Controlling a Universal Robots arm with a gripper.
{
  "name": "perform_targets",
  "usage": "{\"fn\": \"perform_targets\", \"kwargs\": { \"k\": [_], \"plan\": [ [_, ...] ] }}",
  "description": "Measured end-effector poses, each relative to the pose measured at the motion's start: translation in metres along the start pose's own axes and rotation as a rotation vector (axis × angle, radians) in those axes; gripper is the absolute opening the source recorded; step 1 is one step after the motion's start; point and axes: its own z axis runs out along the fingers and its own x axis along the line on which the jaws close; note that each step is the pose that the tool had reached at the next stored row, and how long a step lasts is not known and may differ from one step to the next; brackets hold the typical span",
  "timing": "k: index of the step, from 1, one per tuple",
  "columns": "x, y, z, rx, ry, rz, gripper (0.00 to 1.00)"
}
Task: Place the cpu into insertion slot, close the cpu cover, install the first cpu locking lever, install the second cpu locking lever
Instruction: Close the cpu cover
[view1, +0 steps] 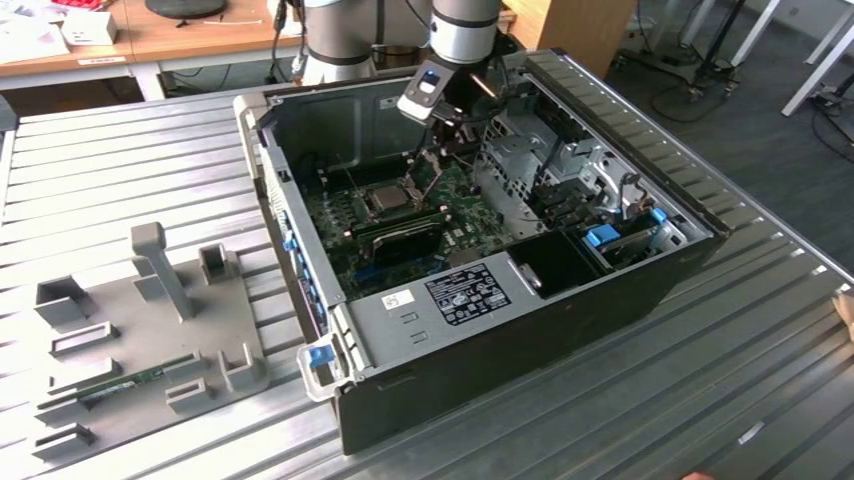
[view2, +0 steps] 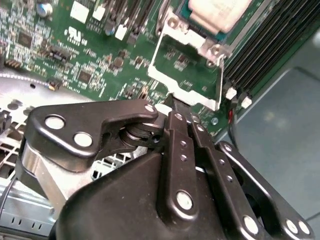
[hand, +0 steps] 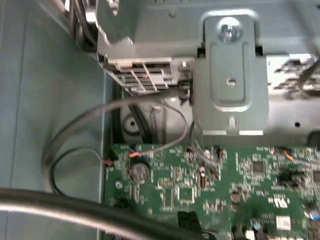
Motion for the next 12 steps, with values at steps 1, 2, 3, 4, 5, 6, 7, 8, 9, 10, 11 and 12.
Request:
{"fn": "perform_targets", "kwargs": {
  "k": [1,2,3,4,5,6,7,8,9,10,11,12],
  "plan": [
    [0.0000,-0.0032,-0.0002,-0.0002,0.0000,0.000,0.10],
    [0.0000,-0.0065,-0.0003,-0.0006,-0.0001,0.000,0.10],
    [-0.0001,-0.0097,-0.0004,-0.0009,-0.0001,0.000,0.10],
    [-0.0001,-0.0130,-0.0005,-0.0012,0.0000,0.000,0.10],
    [-0.0001,-0.0160,-0.0006,-0.0015,0.0000,0.001,0.10],
    [-0.0001,-0.0189,-0.0007,-0.0016,0.0001,0.001,0.10],
    [-0.0001,-0.0213,-0.0008,-0.0017,0.0000,0.001,0.10],
    [-0.0001,-0.0233,-0.0009,-0.0018,-0.0001,0.001,0.10],
    [-0.0001,-0.0248,-0.0010,-0.0018,-0.0001,0.001,0.10],
    [-0.0001,-0.0258,-0.0010,-0.0018,-0.0001,0.001,0.10],
    [-0.0001,-0.0265,-0.0010,-0.0018,-0.0001,0.001,0.10],
    [-0.0001,-0.0270,-0.0010,-0.0018,0.0000,0.002,0.10]
  ]
}}
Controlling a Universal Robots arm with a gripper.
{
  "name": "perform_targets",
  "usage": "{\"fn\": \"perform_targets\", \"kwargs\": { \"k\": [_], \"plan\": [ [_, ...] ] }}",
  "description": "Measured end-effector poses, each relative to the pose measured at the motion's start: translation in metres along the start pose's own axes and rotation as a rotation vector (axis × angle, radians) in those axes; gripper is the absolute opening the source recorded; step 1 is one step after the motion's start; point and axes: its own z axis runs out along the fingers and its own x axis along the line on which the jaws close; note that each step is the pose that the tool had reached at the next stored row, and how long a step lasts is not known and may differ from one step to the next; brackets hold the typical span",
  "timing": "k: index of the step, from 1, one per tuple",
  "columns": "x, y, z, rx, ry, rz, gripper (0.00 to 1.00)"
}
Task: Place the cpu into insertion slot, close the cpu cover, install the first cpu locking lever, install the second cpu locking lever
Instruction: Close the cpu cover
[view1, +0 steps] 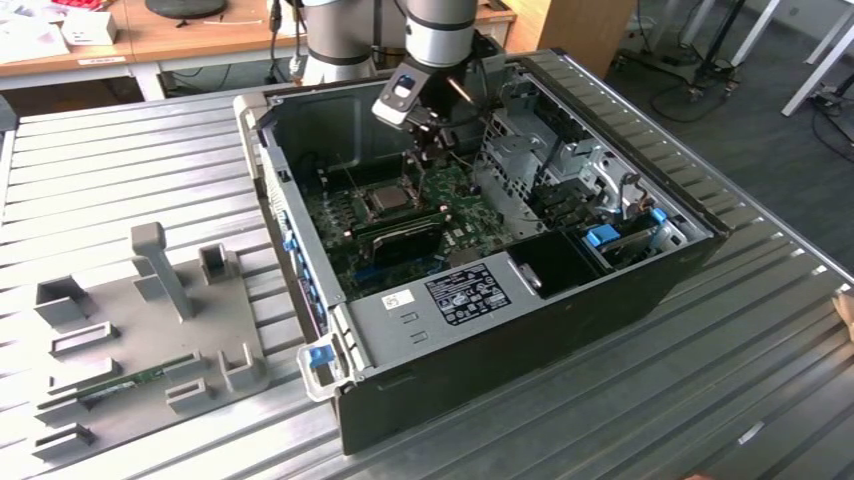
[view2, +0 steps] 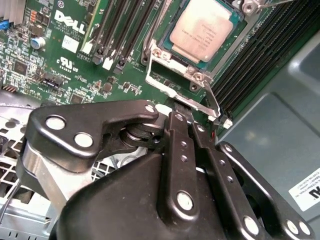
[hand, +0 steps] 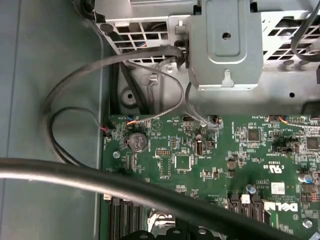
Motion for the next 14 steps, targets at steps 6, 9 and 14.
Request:
{"fn": "perform_targets", "kwargs": {
  "k": [6,9,14],
  "plan": [
    [0.0000,-0.0007,0.0000,-0.0001,-0.0215,-0.001,0.10],
    [0.0000,-0.0020,-0.0001,-0.0001,-0.0216,-0.001,0.10],
    [-0.0001,-0.0062,0.0000,-0.0001,-0.0216,-0.001,0.10]
  ]
}}
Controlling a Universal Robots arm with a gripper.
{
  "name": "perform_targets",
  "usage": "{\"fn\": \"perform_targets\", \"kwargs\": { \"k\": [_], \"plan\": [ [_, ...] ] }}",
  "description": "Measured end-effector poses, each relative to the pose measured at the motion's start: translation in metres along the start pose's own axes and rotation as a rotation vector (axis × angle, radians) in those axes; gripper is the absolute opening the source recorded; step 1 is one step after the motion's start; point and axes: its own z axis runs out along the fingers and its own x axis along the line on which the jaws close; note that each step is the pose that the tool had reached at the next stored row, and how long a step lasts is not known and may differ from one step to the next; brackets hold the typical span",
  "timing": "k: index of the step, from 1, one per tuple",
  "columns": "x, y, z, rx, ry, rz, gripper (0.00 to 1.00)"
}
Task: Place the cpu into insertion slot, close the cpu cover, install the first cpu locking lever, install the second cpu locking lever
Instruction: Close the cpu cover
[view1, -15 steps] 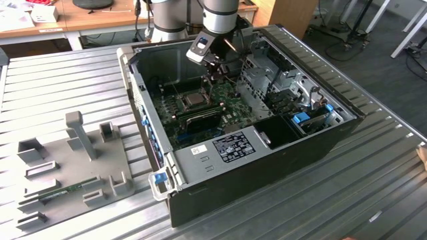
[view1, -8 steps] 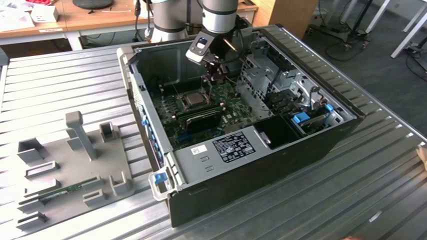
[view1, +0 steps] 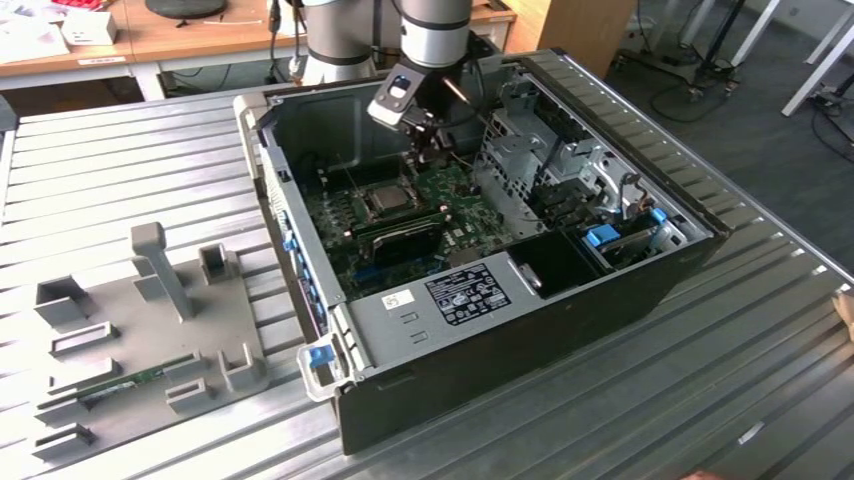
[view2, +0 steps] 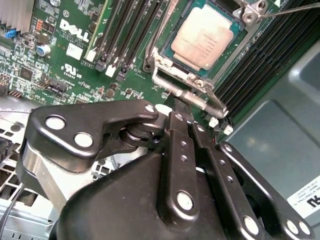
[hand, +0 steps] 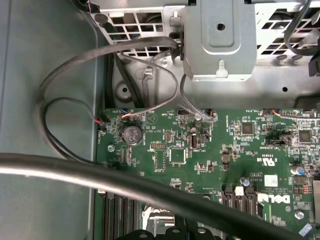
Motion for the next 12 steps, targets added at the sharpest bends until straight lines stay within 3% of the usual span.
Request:
{"fn": "perform_targets", "kwargs": {
  "k": [9,12],
  "plan": [
    [0.0000,-0.0018,0.0001,0.0013,0.0000,0.000,0.10],
    [0.0000,-0.0018,0.0006,0.0177,0.0003,0.000,0.10]
  ]
}}
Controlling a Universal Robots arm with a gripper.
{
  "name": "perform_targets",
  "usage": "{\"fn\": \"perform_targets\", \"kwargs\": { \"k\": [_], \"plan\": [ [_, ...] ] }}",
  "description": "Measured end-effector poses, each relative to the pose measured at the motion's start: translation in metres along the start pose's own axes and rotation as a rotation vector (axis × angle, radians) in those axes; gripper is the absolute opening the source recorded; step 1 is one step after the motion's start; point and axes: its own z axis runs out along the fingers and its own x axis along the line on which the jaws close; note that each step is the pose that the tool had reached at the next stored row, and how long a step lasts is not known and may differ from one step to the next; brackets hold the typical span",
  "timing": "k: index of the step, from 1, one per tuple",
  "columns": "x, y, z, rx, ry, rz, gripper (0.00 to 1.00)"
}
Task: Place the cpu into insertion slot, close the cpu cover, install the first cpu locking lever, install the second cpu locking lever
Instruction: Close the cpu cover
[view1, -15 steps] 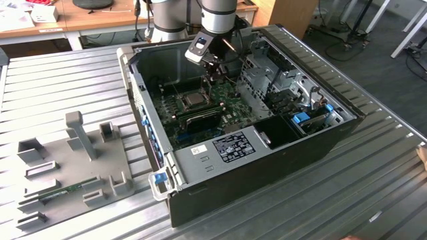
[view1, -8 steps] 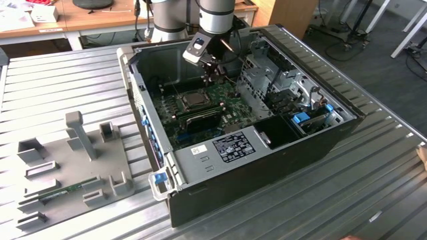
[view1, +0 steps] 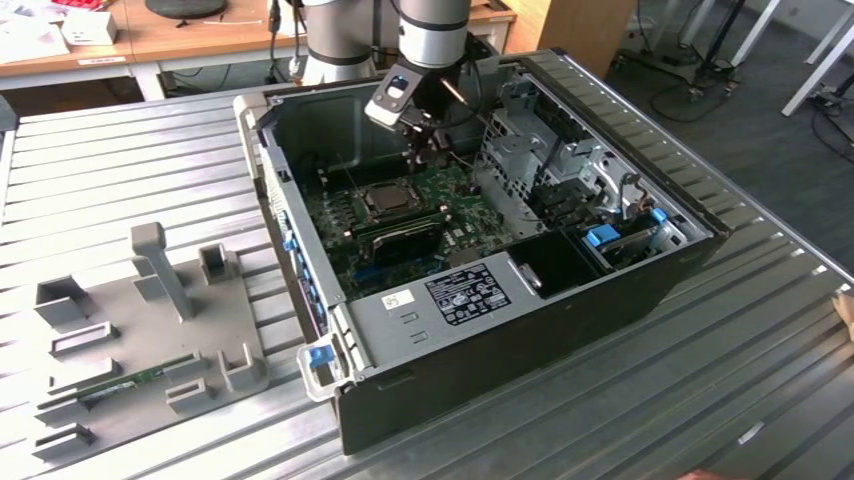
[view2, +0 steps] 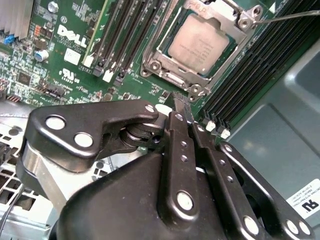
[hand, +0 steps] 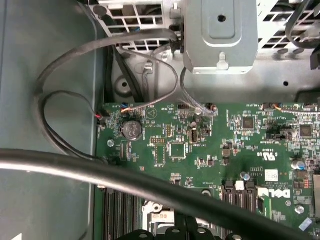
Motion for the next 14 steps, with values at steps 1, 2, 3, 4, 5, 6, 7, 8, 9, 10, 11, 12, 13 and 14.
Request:
{"fn": "perform_targets", "kwargs": {
  "k": [1,2,3,4,5,6,7,8,9,10,11,12,13,14],
  "plan": [
    [0.0000,0.0000,0.0002,0.0068,0.0000,0.000,0.10],
    [0.0000,-0.0001,0.0001,0.0091,-0.0002,0.000,0.10],
    [-0.0001,-0.0001,0.0001,0.0094,-0.0002,0.000,0.10],
    [-0.0001,-0.0001,0.0001,0.0096,-0.0002,0.000,0.10],
    [0.0000,0.0000,0.0002,0.0097,-0.0001,0.000,0.10],
    [0.0000,0.0000,0.0002,0.0098,0.0000,0.000,0.10],
    [0.0000,0.0000,0.0002,0.0099,0.0000,0.000,0.10],
    [0.0000,-0.0002,0.0002,0.0099,0.0001,0.000,0.10],
    [0.0000,-0.0010,0.0004,0.0098,0.0001,0.000,0.10],
    [0.0000,-0.0025,0.0005,0.0098,0.0003,0.000,0.10],
    [-0.0001,-0.0041,0.0007,0.0098,0.0002,0.000,0.10],
    [-0.0001,-0.0059,0.0008,0.0098,0.0001,0.000,0.10],
    [-0.0001,-0.0075,0.0009,0.0099,0.0000,0.000,0.10],
    [-0.0001,-0.0089,0.0010,0.0098,0.0000,0.000,0.10]
  ]
}}
